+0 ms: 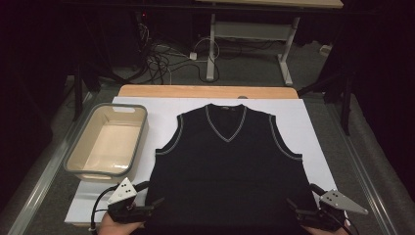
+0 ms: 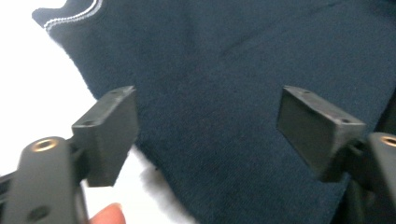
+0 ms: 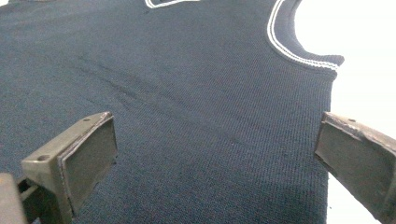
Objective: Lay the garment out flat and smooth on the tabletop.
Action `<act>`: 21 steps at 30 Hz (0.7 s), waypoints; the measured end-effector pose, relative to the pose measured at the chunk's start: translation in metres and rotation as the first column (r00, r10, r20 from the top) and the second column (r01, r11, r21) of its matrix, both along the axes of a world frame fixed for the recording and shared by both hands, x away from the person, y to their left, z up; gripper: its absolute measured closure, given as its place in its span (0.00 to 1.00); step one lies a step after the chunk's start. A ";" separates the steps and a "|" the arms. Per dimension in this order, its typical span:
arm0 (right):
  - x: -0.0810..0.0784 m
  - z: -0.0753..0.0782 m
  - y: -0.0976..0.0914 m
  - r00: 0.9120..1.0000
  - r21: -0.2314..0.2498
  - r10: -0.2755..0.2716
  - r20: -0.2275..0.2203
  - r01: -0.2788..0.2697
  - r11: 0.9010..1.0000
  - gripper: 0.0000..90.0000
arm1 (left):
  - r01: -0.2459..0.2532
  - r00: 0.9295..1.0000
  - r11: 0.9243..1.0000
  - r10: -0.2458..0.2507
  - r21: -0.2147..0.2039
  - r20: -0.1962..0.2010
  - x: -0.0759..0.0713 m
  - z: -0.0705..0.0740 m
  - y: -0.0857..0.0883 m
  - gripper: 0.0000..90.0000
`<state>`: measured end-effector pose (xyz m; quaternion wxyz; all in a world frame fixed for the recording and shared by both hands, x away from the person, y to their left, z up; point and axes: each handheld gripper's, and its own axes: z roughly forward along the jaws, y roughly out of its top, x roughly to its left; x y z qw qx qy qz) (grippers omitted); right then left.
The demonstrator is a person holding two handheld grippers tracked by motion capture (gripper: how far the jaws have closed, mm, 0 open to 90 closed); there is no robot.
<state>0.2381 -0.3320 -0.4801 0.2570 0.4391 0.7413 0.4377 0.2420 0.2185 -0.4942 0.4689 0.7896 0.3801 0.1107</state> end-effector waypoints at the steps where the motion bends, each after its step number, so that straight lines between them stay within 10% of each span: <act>1: 0.000 0.000 0.000 1.000 0.002 -0.003 0.000 0.003 1.000 0.00 | 0.002 1.000 1.000 -0.002 -0.002 0.000 0.001 0.000 -0.001 0.18; 21: -0.003 0.006 -0.006 0.999 0.010 -0.024 0.028 0.024 1.000 0.00 | 0.061 0.998 0.998 -0.061 -0.005 -0.002 0.014 0.010 -0.021 0.00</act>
